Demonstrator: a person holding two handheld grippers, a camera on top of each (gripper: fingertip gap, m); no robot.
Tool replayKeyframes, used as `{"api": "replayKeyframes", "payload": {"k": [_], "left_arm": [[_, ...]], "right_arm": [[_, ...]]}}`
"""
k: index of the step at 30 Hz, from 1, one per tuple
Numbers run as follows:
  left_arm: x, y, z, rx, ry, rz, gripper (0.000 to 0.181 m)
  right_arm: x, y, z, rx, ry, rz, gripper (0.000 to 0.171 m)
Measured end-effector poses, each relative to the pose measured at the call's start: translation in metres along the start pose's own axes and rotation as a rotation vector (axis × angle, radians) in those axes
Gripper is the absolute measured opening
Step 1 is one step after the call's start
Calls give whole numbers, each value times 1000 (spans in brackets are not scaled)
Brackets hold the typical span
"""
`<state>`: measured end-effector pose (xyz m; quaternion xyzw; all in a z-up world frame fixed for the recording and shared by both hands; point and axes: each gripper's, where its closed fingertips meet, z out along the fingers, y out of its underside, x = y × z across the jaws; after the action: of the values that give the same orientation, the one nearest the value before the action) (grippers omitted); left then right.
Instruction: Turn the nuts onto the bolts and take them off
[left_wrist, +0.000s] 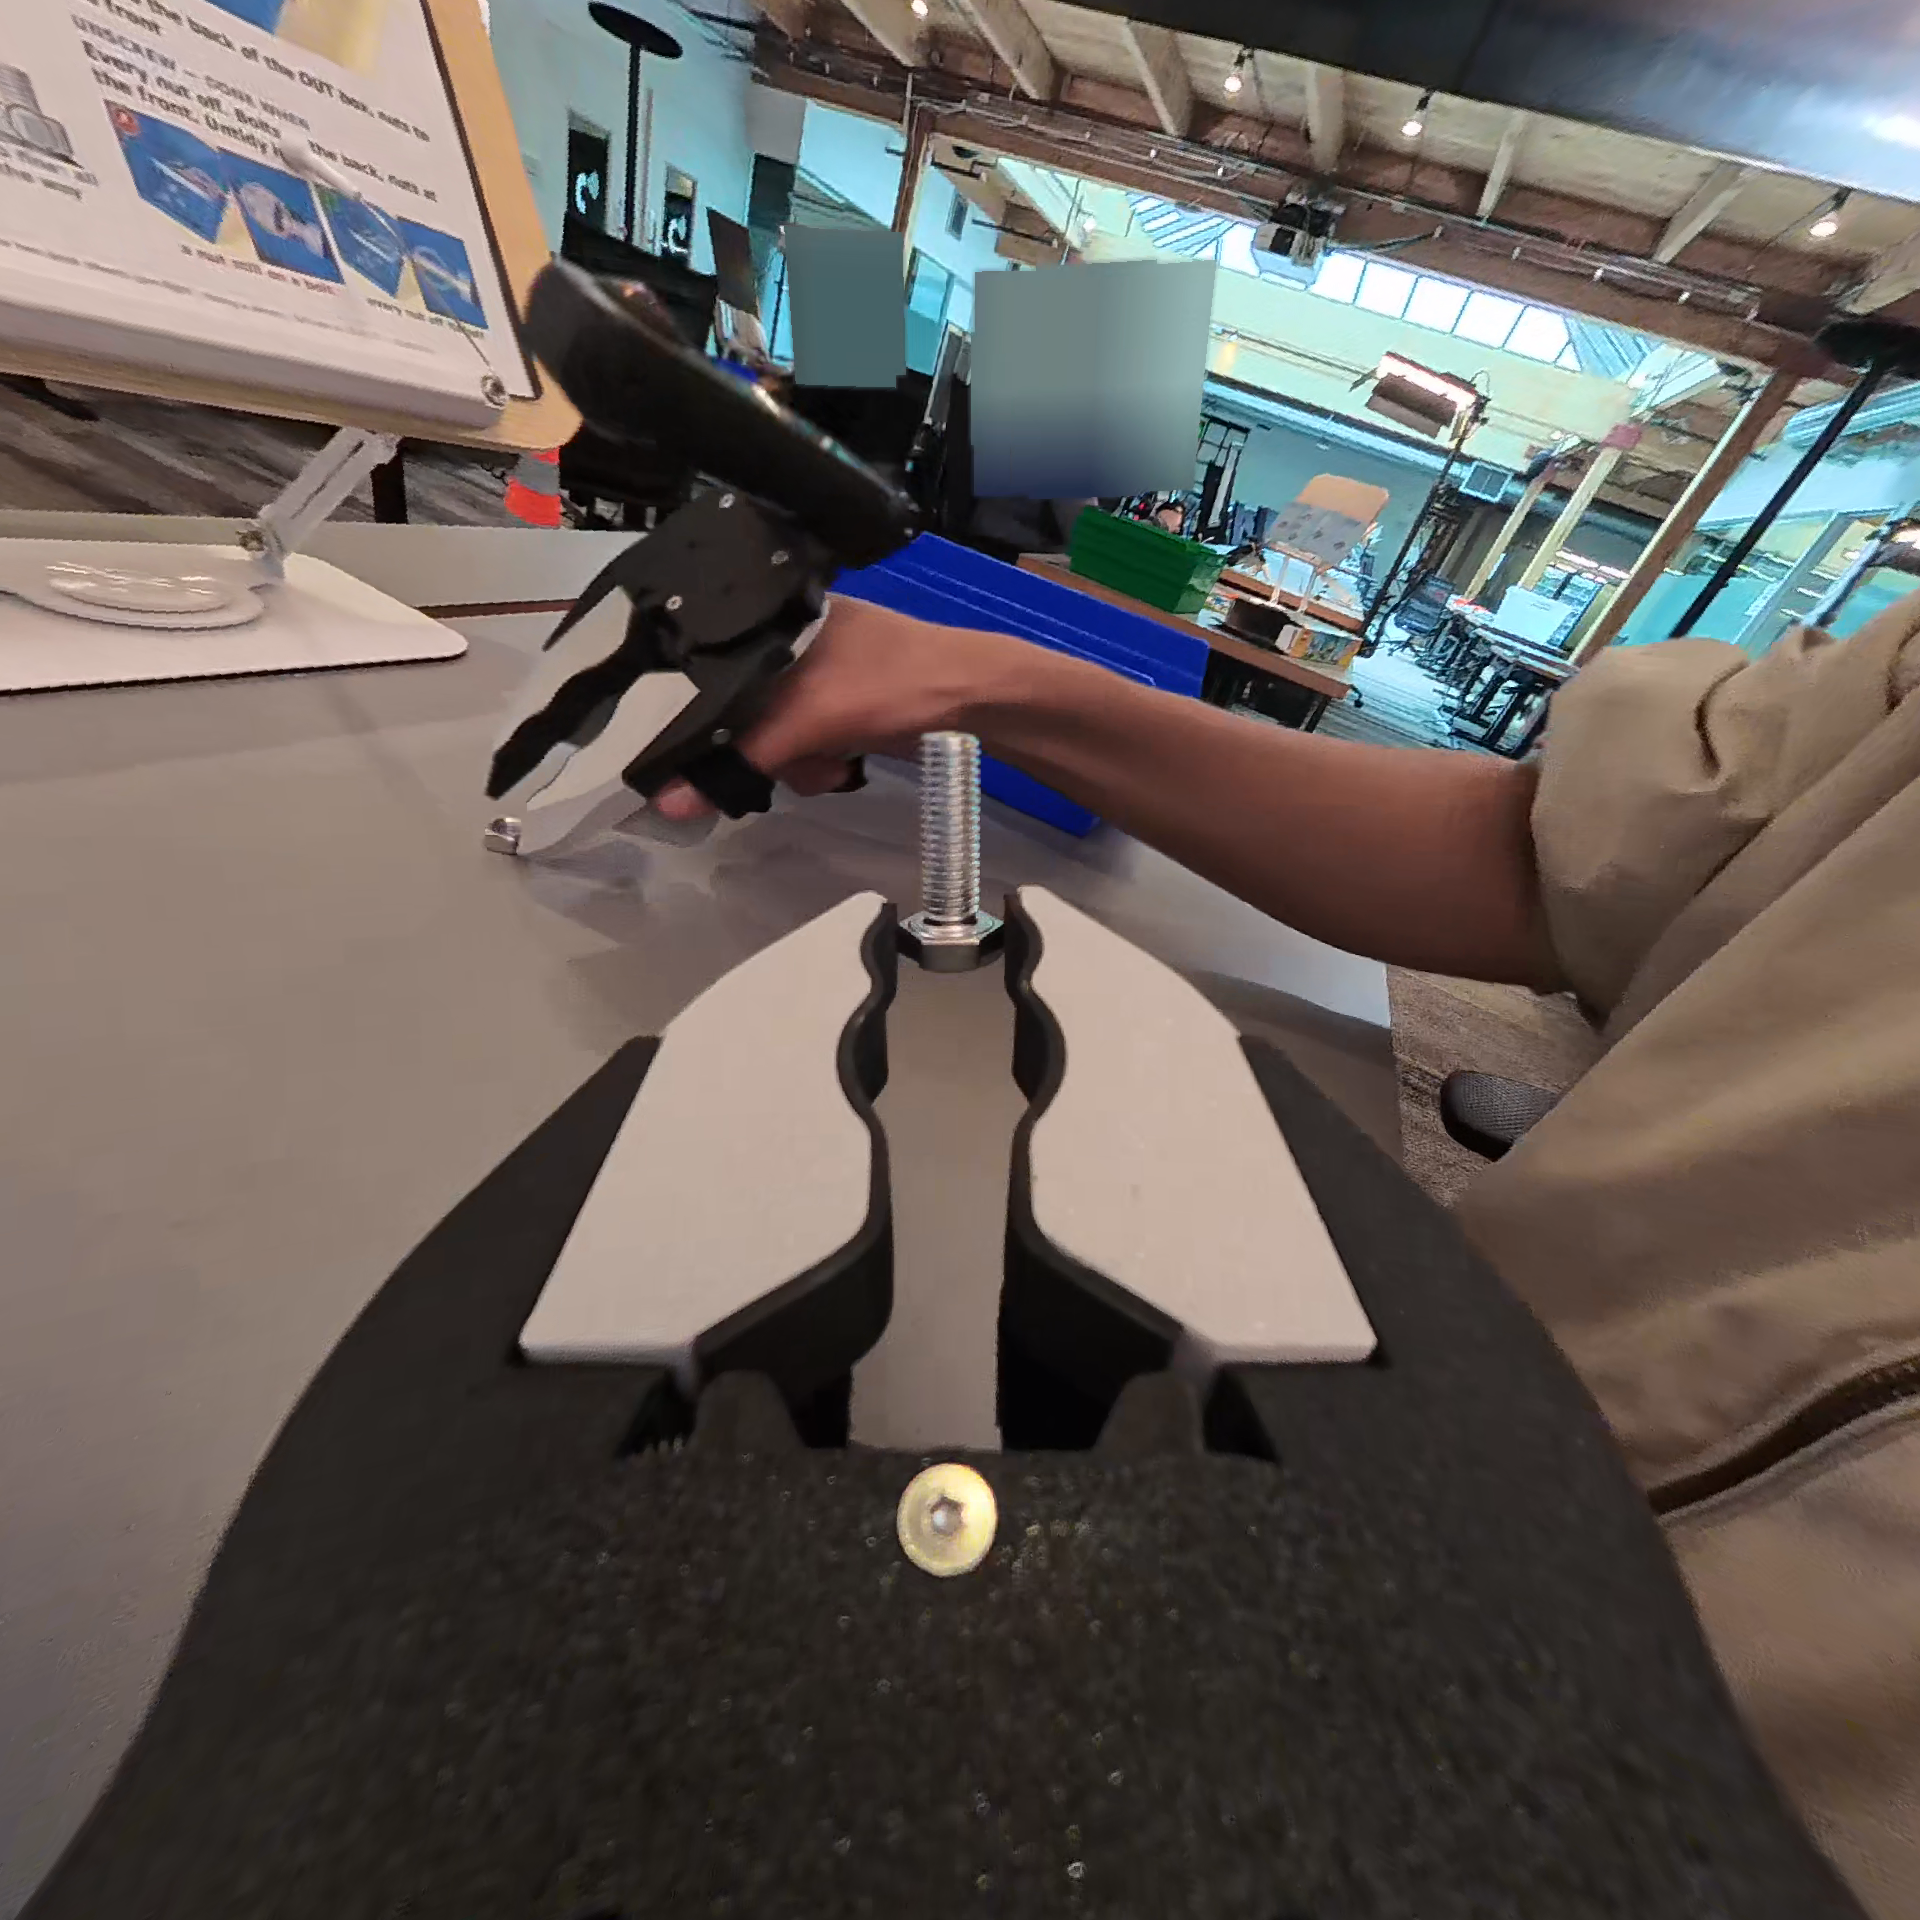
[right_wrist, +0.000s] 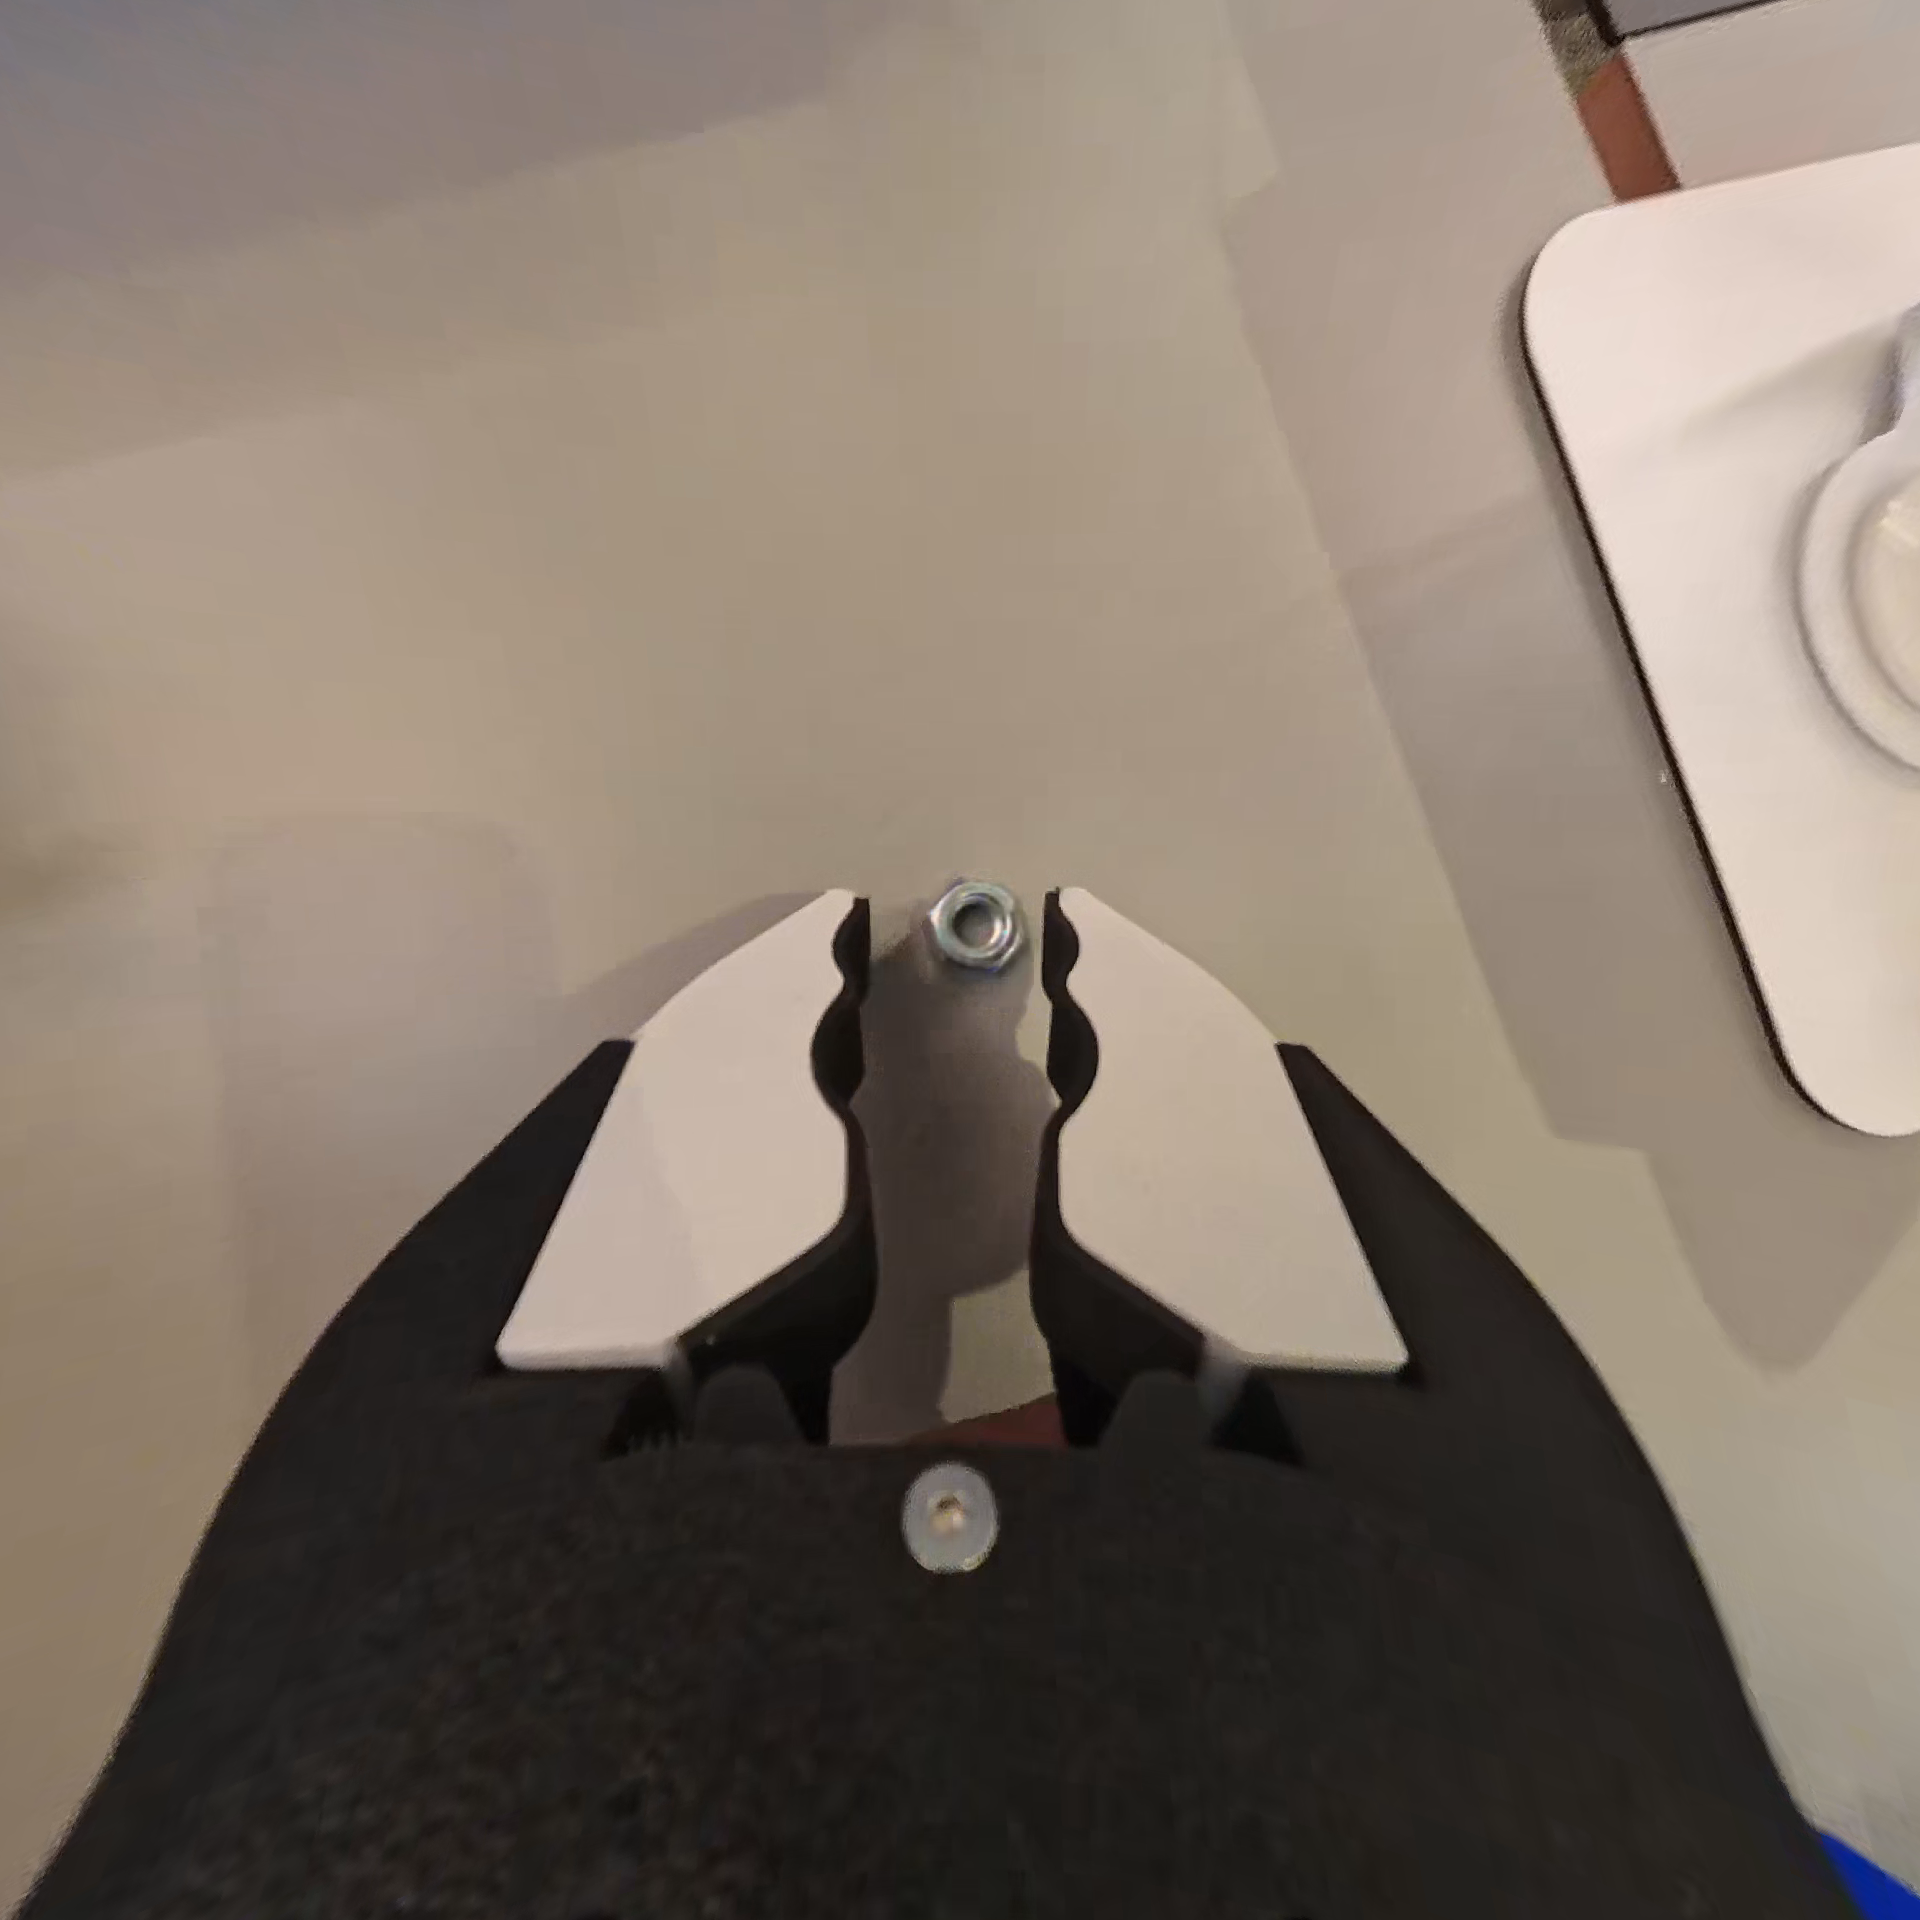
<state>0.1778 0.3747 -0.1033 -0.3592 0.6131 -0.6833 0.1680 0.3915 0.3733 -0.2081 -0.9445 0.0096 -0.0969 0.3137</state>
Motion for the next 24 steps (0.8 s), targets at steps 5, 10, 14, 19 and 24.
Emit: {"api": "replayKeyframes", "payload": {"k": [5,10,14,19,24], "left_arm": [[-1,-1,-2,15,19,-15,19],[-1,1,0,4,34,-25,19],[-3,0,1,-8,25,-21,19],[-7,-3,5,-43,-3,19,19],[1,-4,13,-100,6,88,19]], "right_arm": [[10,4,9,-9,-35,38,30],[2,5,7,0,-126,40,18],[-18,-15,-27,124,-101,-45,17],[-67,-47,-107,368,-51,-140,18],[-114,-46,-158,522,-92,-146,17]]}}
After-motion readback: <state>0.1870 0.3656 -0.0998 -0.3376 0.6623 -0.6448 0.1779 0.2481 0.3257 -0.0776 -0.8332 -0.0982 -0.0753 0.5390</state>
